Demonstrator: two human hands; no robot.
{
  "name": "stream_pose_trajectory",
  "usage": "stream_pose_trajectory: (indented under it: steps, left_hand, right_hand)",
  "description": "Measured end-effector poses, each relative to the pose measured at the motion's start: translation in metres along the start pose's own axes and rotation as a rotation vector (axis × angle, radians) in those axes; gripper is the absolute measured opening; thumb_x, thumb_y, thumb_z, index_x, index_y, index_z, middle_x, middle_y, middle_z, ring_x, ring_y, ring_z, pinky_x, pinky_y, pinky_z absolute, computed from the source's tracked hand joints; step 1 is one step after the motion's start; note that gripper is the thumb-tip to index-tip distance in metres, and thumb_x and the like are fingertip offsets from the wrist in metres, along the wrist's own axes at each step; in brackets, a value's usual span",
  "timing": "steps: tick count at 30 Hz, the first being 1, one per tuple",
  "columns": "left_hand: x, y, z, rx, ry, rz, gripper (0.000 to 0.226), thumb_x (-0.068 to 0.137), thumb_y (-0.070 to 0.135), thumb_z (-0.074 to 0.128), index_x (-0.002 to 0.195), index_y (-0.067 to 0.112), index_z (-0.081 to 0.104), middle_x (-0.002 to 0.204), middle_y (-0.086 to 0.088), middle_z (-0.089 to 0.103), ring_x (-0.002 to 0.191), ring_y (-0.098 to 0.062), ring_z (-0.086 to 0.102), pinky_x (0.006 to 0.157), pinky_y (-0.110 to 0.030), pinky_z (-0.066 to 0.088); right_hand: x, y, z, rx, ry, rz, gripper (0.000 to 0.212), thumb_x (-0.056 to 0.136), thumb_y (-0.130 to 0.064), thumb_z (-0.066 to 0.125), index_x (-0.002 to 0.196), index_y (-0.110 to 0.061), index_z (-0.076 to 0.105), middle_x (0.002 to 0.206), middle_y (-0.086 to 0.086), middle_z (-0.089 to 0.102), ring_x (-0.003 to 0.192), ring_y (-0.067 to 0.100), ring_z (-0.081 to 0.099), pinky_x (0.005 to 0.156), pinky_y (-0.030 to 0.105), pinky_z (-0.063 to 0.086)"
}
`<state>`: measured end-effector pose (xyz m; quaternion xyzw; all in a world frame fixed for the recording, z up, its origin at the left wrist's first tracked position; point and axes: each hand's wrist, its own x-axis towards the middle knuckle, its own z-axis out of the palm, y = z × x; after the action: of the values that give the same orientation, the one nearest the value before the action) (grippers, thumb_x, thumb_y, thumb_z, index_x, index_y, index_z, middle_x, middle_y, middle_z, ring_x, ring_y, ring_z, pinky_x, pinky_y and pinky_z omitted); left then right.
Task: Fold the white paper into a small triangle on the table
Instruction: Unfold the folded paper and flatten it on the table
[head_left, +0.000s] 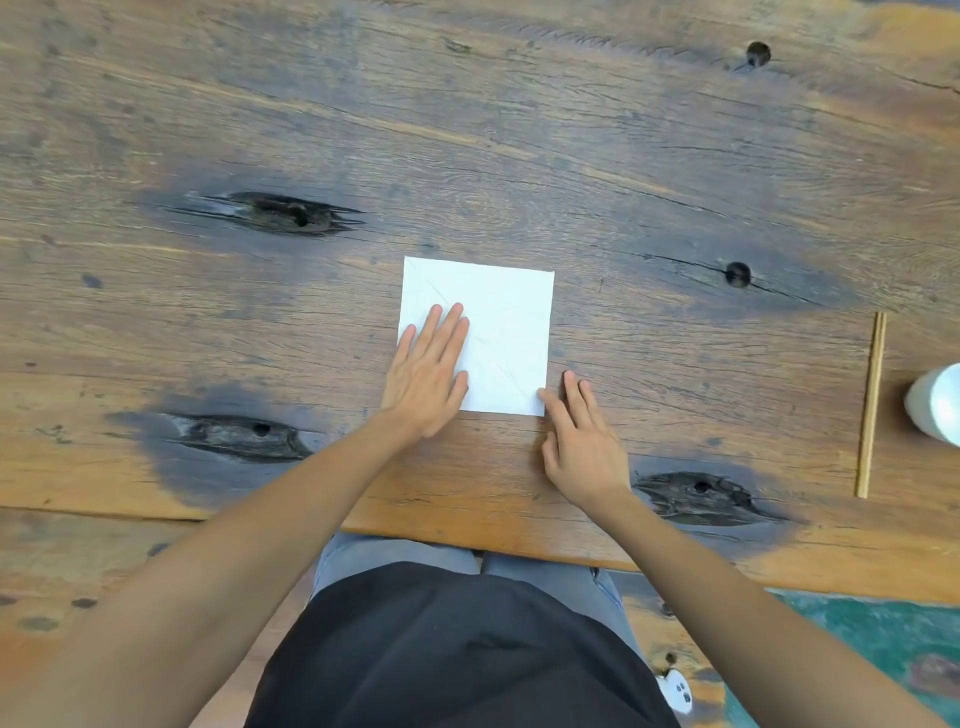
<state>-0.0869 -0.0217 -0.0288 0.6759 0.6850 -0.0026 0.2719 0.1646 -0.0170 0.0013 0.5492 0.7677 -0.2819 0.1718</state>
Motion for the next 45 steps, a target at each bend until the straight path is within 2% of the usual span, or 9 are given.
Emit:
stream_pose_trajectory:
  steps: [5,12,15,20,23,27,36,41,45]
  left_hand:
    - [0.017,0.000,0.003,0.062,-0.092,0.020,0.068,0.109,0.037,0.025,0.164,0.013,-0.007,0.172,-0.004,-0.016,0.160,-0.020,-0.013,0.131,-0.045,0.000]
    - [0.022,0.040,0.011,0.038,-0.126,0.161,0.071,0.108,0.040,0.029,0.164,0.013,-0.005,0.173,-0.007,-0.014,0.160,-0.022,-0.014,0.131,-0.043,-0.001]
    - [0.030,0.049,0.010,-0.003,-0.066,0.163,0.067,0.109,0.035,0.030,0.164,0.010,0.002,0.173,-0.007,-0.009,0.160,-0.022,-0.011,0.132,-0.044,0.001]
    - [0.052,0.052,0.009,-0.002,0.085,0.053,0.062,0.106,0.031,0.041,0.159,0.002,0.027,0.171,-0.016,0.014,0.160,-0.031,0.010,0.131,-0.050,0.008]
    - [0.062,0.047,0.018,0.033,0.099,0.007,0.065,0.106,0.034,0.038,0.162,0.005,0.021,0.172,-0.015,0.010,0.161,-0.031,0.007,0.130,-0.050,0.006]
    - [0.065,0.031,0.031,0.099,0.107,0.070,0.068,0.107,0.039,0.032,0.164,0.010,0.009,0.173,-0.013,0.003,0.161,-0.029,0.001,0.131,-0.048,0.006]
    - [0.068,0.018,0.028,0.194,0.127,0.174,0.078,0.103,0.054,0.030,0.164,0.011,0.009,0.173,-0.013,0.005,0.161,-0.029,0.003,0.130,-0.048,0.006]
    - [0.066,0.021,0.017,0.192,0.137,0.186,0.080,0.102,0.056,0.030,0.164,0.009,0.010,0.173,-0.012,0.006,0.161,-0.029,0.003,0.130,-0.050,0.005]
    - [0.059,0.029,0.017,0.161,0.203,0.117,0.072,0.103,0.046,0.033,0.160,0.002,0.026,0.170,-0.017,0.018,0.159,-0.034,0.014,0.128,-0.057,0.012]
  right_hand:
    - [-0.007,0.011,-0.006,-0.026,0.039,0.011,0.054,0.106,-0.023,0.042,0.158,-0.031,0.035,0.175,0.000,0.012,0.162,0.024,0.009,0.122,0.050,0.030]
    - [-0.011,0.039,-0.018,0.045,0.133,0.153,0.044,0.107,-0.016,0.041,0.150,-0.016,0.049,0.172,0.004,0.023,0.161,0.023,0.015,0.124,0.047,0.030]
    - [0.004,0.038,-0.029,0.089,0.219,0.080,0.042,0.104,-0.010,0.045,0.145,-0.009,0.054,0.169,0.006,0.031,0.159,0.024,0.022,0.124,0.048,0.032]
    - [0.067,0.017,-0.044,0.123,0.267,-0.112,0.048,0.105,-0.013,0.045,0.152,-0.007,0.047,0.170,0.009,0.029,0.160,0.026,0.021,0.127,0.044,0.026]
    - [0.101,0.006,-0.038,0.070,0.281,-0.166,0.055,0.108,-0.025,0.041,0.161,-0.011,0.033,0.172,0.007,0.022,0.160,0.024,0.018,0.129,0.042,0.018]
    - [0.114,0.014,-0.018,-0.029,0.304,-0.170,0.064,0.109,-0.037,0.036,0.166,-0.015,0.016,0.175,0.003,0.011,0.162,0.019,0.008,0.130,0.041,0.009]
    - [0.110,0.028,-0.005,-0.059,0.362,-0.132,0.075,0.103,-0.056,0.033,0.167,-0.021,0.012,0.175,0.003,0.007,0.162,0.020,0.005,0.128,0.045,0.006]
    - [0.100,0.028,-0.007,-0.009,0.373,-0.087,0.073,0.106,-0.049,0.035,0.167,-0.019,0.010,0.176,0.003,0.004,0.162,0.020,0.003,0.130,0.047,0.005]
    - [0.106,0.015,-0.010,0.019,0.473,-0.123,0.062,0.106,-0.033,0.038,0.163,-0.011,0.026,0.173,0.009,0.018,0.161,0.023,0.015,0.129,0.046,0.010]
